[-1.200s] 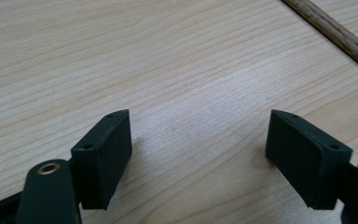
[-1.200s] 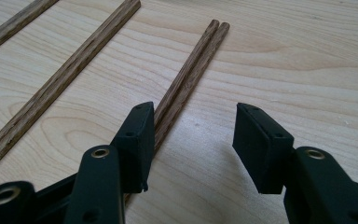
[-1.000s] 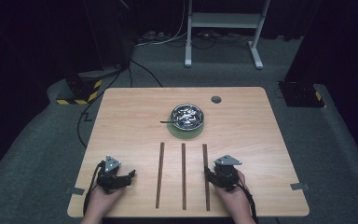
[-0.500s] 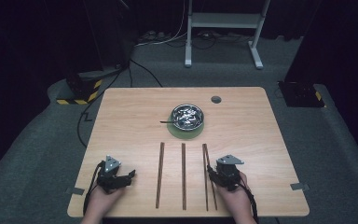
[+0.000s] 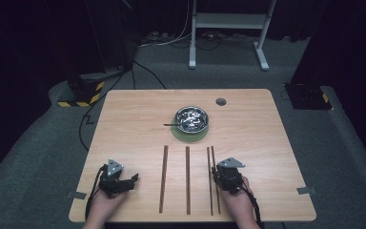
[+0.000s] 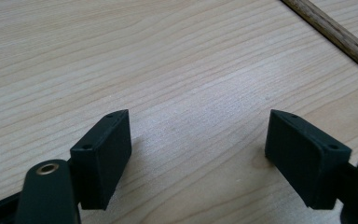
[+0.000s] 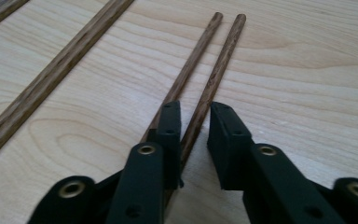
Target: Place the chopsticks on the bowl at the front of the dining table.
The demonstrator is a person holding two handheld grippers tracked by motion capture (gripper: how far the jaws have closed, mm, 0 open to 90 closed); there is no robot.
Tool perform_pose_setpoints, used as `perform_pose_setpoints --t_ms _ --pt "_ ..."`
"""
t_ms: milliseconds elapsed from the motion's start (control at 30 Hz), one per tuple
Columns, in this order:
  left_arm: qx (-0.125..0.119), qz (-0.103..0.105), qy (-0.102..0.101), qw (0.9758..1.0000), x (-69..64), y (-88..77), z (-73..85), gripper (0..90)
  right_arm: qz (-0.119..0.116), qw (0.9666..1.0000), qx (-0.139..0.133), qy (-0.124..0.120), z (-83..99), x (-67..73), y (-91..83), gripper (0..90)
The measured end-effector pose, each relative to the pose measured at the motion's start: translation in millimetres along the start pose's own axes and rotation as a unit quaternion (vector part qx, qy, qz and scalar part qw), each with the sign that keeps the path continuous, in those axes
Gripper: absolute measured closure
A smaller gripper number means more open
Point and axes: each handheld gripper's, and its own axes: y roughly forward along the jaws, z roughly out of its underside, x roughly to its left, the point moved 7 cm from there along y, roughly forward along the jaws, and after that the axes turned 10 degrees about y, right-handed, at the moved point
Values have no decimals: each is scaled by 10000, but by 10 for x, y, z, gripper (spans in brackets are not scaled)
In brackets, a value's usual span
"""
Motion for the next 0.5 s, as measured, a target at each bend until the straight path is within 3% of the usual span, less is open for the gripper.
perform_pose_setpoints --t_ms 133,267,500 --pt "2 -1 0 10000 0 0 0 227 169 9998 0 119 -25 -123 -5 832" --pt "1 -1 0 10000 0 0 0 226 246 9993 -2 265 -32 -227 -22 834" --pt "3 -3 1 10000 0 0 0 226 491 9973 -48 537 -46 -526 -75 821"
